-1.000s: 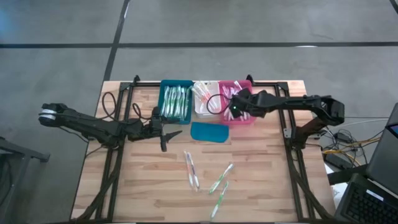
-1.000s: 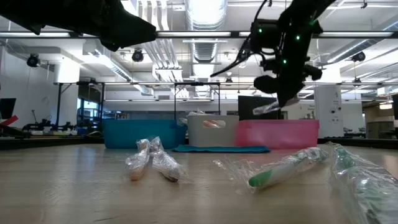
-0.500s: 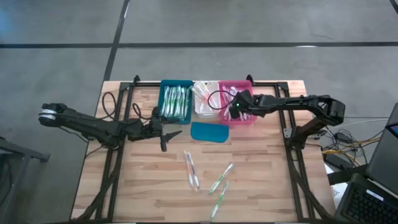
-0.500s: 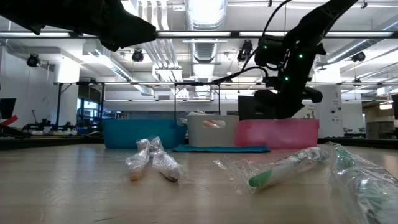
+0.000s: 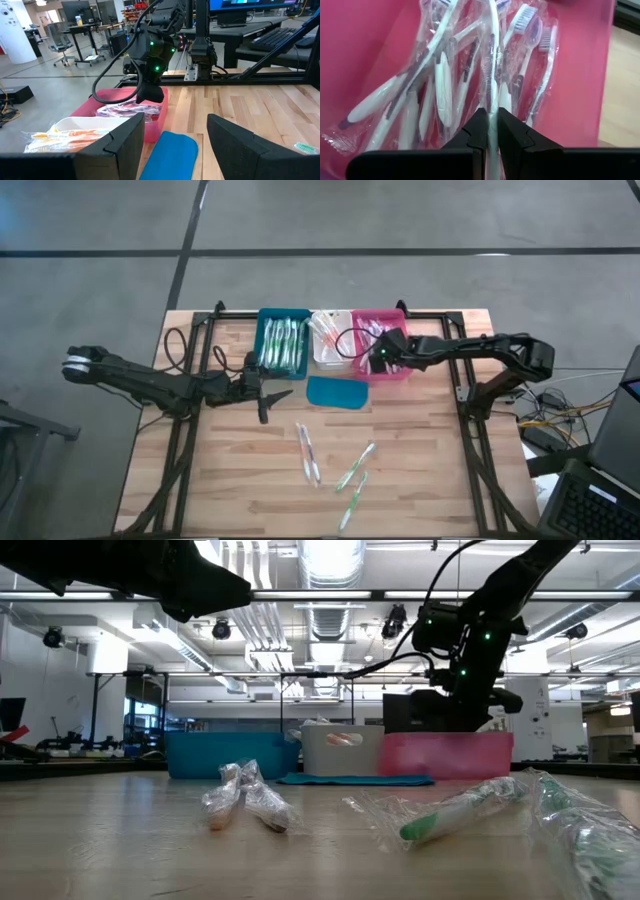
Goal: Pick & Place Toothbrushes
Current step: Put the right purple toothbrush into the pink bin, then put the left green toothbrush into the blue bin
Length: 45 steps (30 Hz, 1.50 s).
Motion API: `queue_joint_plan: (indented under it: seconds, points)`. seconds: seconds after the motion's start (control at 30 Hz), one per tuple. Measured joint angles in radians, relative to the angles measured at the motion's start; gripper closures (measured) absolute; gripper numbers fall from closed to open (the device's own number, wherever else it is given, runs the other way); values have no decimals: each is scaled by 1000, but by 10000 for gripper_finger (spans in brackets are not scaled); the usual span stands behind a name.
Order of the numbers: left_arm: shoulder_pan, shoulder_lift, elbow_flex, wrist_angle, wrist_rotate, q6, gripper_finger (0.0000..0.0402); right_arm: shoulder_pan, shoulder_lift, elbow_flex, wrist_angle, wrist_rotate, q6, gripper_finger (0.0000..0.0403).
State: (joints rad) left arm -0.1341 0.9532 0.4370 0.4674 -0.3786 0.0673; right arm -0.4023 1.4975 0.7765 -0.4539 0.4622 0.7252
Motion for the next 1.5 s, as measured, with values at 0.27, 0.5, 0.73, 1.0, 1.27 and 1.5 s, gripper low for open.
queue_joint_plan:
  seconds: [0.27,0.5,0.73,1.0,1.27,1.5]
  points:
    - [0,0,0,0,0,0,182,-3,73,-1,34,-60,-20,380]
    - [0,0,0,0,0,0,181,-5,88,-1,36,-55,-28,359]
    - [0,0,0,0,0,0,181,-5,79,-1,36,-54,-46,297]
    - [0,0,0,0,0,0,182,-5,29,-1,35,-51,-89,237]
    - [0,0,0,0,0,0,181,-2,-77,-1,36,-51,-112,212]
    - [0,0,0,0,0,0,182,27,-206,-1,36,-51,-149,229]
